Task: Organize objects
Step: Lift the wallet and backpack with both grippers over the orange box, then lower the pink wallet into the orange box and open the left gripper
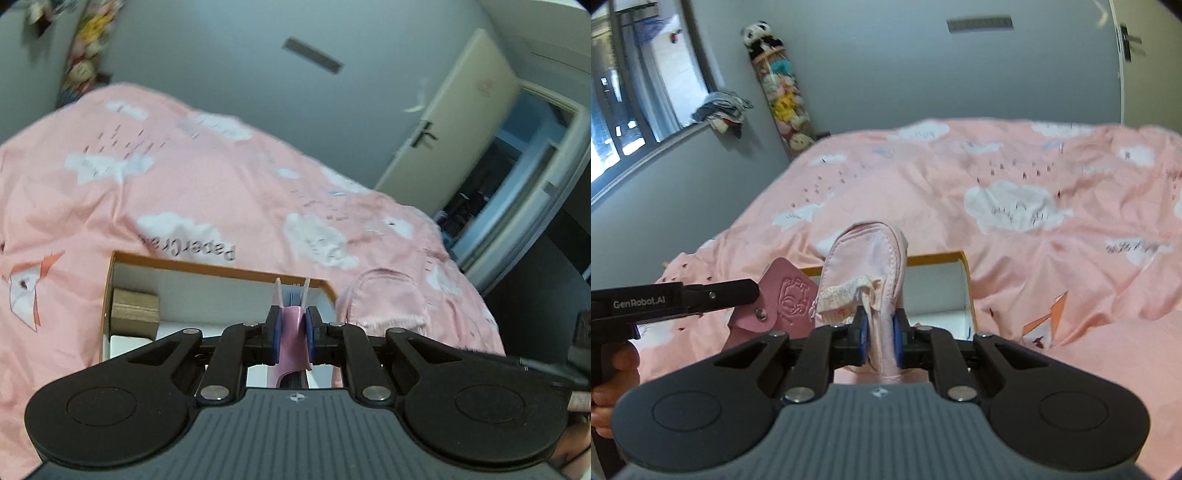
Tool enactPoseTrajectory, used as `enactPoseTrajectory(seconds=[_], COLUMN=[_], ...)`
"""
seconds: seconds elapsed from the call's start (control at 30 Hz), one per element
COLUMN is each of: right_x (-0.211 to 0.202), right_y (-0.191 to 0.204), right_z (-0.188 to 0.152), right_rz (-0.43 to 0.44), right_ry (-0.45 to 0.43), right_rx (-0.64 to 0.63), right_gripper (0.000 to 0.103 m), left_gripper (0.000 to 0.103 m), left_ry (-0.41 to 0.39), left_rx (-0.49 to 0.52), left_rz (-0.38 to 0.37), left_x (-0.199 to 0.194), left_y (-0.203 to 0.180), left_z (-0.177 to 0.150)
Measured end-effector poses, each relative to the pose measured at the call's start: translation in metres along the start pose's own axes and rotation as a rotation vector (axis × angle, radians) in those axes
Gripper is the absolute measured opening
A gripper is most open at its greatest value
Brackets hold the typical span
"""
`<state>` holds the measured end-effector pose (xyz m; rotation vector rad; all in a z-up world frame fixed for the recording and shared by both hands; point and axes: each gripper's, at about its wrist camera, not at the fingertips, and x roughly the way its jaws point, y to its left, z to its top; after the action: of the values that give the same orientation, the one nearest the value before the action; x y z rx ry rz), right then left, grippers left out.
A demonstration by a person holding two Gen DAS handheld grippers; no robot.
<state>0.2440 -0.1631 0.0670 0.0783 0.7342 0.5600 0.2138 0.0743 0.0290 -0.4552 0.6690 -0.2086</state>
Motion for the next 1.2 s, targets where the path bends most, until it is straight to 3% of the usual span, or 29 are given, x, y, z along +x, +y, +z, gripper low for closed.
enactPoseTrajectory(seconds=[0.23, 0.43, 0.6, 0.73, 0.97, 1.07, 1.2], right_x=[0.088, 0.12, 0.131, 0.139, 0.149, 0.151, 0.15], right_y=[-0.014, -0.016, -0.02, -0.02, -0.015, -0.014, -0.012], right_z=[0.002, 0.002, 0.003, 0.002, -0.002, -0.002, 0.002], right_rz=[-0.017, -0.033, -0.042, -0.041, -0.022, -0.014, 0.003], right_ry=[0.181, 0.207, 0.228, 0.241, 0.269, 0.276, 0.276], right_rx=[0.044, 0.038, 0.033, 0.03, 0.029, 0.039, 0.053], right_gripper=[0.014, 0.014, 0.014, 0.014, 0.014, 0.014, 0.014], left_gripper=[0.014, 0.014, 0.014, 0.012, 0.01, 0.01, 0.012], left_ry=[0.034, 0.111, 0.179, 0.227, 0.284, 0.322, 0.301], left_rx=[-0.077, -0.194, -0.233, -0.205, -0.062, -0.016, 0.022], left_rz=[0.051, 0.037, 0.061, 0.138, 0.271, 0.304, 0.315], left_x=[0.043, 0.084, 0.111, 0.117, 0.125, 0.129, 0.124], left_y=[0.042, 0.071, 0.087, 0.09, 0.079, 0.075, 0.072], left_z=[0.01, 0.004, -0.005, -0.005, -0.002, -0.002, 0.0])
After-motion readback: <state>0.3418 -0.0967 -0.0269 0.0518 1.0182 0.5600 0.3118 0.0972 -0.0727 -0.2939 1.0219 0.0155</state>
